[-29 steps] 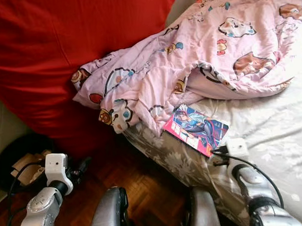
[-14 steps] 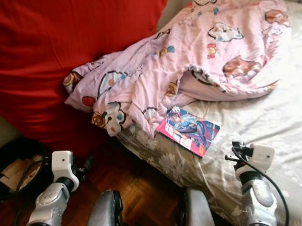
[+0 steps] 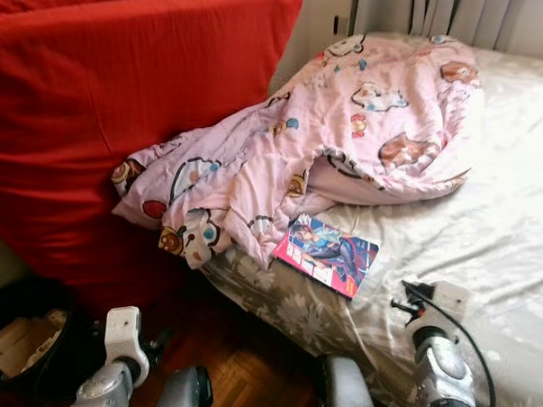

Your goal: Clean up the room

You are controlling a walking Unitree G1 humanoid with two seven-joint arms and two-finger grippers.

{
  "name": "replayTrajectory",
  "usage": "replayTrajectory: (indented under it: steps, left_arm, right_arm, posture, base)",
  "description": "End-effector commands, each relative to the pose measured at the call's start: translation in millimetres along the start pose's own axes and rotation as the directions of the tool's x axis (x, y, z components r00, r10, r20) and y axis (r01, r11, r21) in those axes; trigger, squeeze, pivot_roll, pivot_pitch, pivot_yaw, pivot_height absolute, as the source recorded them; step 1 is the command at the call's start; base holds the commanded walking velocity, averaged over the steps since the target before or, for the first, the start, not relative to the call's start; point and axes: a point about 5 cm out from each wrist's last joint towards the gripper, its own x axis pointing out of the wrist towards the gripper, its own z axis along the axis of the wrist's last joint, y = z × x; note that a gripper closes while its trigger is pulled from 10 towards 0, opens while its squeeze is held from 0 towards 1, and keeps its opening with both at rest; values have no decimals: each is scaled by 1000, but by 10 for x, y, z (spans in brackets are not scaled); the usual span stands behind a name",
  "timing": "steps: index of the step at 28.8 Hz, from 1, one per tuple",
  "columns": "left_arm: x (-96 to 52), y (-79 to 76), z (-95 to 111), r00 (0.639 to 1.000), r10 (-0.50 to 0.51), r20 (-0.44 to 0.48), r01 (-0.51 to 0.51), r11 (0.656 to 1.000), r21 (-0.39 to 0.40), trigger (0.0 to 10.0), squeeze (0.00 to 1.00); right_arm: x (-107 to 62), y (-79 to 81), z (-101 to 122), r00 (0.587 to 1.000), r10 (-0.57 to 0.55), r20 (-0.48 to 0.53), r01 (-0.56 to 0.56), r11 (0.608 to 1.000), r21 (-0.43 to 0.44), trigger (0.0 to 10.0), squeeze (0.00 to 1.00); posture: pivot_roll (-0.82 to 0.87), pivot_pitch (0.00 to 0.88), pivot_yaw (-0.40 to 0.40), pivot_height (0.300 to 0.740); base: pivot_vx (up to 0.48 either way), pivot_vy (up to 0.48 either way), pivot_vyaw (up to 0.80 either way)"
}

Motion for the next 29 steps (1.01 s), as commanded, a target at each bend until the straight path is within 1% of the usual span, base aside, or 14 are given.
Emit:
replayTrajectory:
  steps: [1, 3, 4, 5, 6, 7, 8, 11, 12, 16, 19, 22, 24, 29]
  left_arm:
    - [-52, 85, -131, 998, 32, -49, -32, 999, -2, 10000, 0]
    - [-101, 144, -235, 996, 47, -81, -48, 999, -14, 10000, 0]
    - [-142, 194, -321, 991, 66, -115, -69, 997, -24, 10000, 0]
    - [-165, 218, -373, 988, 77, -138, -82, 996, -34, 10000, 0]
    - [-165, 218, -373, 988, 77, -138, -82, 996, -34, 10000, 0]
    - [-192, 244, -435, 981, 98, -169, -107, 993, -46, 10000, 0]
    - [-211, 263, -478, 974, 121, -191, -137, 988, -70, 10000, 0]
    - [-213, 253, -501, 969, 138, -205, -162, 981, -104, 10000, 0]
    - [-225, 238, -539, 966, 144, -216, -173, 978, -121, 10000, 0]
    - [-244, 238, -577, 964, 142, -226, -172, 978, -117, 10000, 0]
    - [-232, 230, -559, 965, 139, -224, -167, 979, -113, 10000, 0]
    - [-205, 205, -519, 967, 138, -213, -166, 979, -117, 10000, 0]
    - [-201, 189, -519, 968, 136, -212, -164, 979, -120, 10000, 0]
    - [-201, 186, -518, 969, 130, -209, -159, 979, -127, 10000, 0]
  right_arm:
    - [-18, 37, -130, 997, 2, -74, -4, 1000, -19, 10000, 0]
    - [-35, 105, -253, 986, 39, -160, -51, 996, -70, 10000, 0]
    - [-60, 157, -360, 971, 57, -232, -92, 985, -144, 10000, 0]
    - [-86, 164, -440, 958, 43, -283, -100, 977, -190, 10000, 0]
    - [-86, 164, -440, 958, 43, -283, -100, 977, -190, 10000, 0]
    - [-122, 180, -527, 942, 43, -332, -139, 953, -270, 10000, 0]
    - [-152, 203, -588, 934, 65, -351, -176, 940, -294, 10000, 0]
    - [-182, 205, -642, 931, 66, -360, -169, 950, -263, 10000, 0]
    - [-206, 181, -678, 932, 51, -360, -137, 967, -217, 10000, 0]
    - [-237, 76, -698, 933, 5, -360, -81, 978, -194, 10000, 0]
    - [-246, 19, -690, 941, -32, -338, -13, 992, -129, 10000, 0]
    - [-259, 3, -709, 938, -56, -343, 1, 987, -158, 10000, 0]
    - [-266, 0, -722, 936, -58, -347, 12, 991, -133, 10000, 0]
    - [-253, -42, -686, 934, -71, -349, 29, 992, -123, 10000, 0]
  posture:
    - [68, 0, 1, 570]
    - [66, 0, -3, 570]
    - [67, 0, -6, 570]
    - [61, 0, -9, 570]
    - [61, 0, -9, 570]
    - [65, 0, -20, 570]
    - [64, 0, -24, 570]
    - [76, 0, -32, 570]
    - [77, 0, -34, 570]
    - [73, 0, -30, 570]
    - [72, 0, -28, 575]
    - [68, 0, -28, 595]
    - [56, 0, -27, 610]
    - [60, 0, -17, 645]
  base:
    - [0, 0, 0]
    - [0, 0, 0]
    - [0, 0, 0]
    - [0, 0, 0]
    - [0, 0, 0]
    - [0, 0, 0]
    - [0, 0, 0]
    - [0, 0, 0]
    - [0, 0, 0]
    - [0, 0, 0]
    - [0, 0, 0]
    - [0, 0, 0]
    - [0, 0, 0]
    - [0, 0, 0]
